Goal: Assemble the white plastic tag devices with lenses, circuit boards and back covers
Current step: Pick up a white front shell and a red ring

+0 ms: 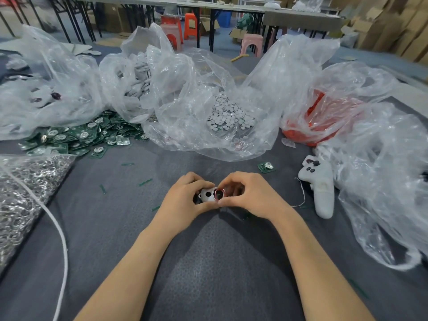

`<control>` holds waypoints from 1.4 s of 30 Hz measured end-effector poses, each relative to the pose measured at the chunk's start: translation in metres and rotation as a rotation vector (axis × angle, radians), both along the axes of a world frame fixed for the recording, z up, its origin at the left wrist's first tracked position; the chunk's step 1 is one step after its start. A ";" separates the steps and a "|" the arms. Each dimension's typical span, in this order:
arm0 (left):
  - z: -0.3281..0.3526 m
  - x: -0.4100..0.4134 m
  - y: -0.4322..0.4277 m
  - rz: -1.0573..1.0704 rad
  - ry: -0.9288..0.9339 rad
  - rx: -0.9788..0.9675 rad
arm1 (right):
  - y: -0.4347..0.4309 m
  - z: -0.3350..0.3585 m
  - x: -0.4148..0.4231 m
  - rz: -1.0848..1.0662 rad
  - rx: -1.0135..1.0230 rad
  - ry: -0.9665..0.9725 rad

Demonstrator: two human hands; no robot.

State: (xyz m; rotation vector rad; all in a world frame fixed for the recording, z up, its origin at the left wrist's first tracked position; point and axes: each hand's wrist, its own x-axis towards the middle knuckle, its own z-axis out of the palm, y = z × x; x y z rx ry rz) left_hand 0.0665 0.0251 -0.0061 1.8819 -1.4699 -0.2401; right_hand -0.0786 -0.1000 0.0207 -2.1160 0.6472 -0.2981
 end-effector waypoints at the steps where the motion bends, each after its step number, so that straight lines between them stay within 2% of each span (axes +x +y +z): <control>1: 0.000 0.000 0.000 -0.005 -0.003 0.002 | 0.001 0.000 0.001 -0.005 -0.003 0.001; 8: 0.000 0.002 0.002 -0.024 -0.027 0.025 | 0.004 -0.002 0.003 -0.033 -0.045 -0.022; 42: -0.001 0.002 0.003 -0.020 -0.013 0.076 | 0.004 -0.008 0.008 -0.070 0.016 -0.030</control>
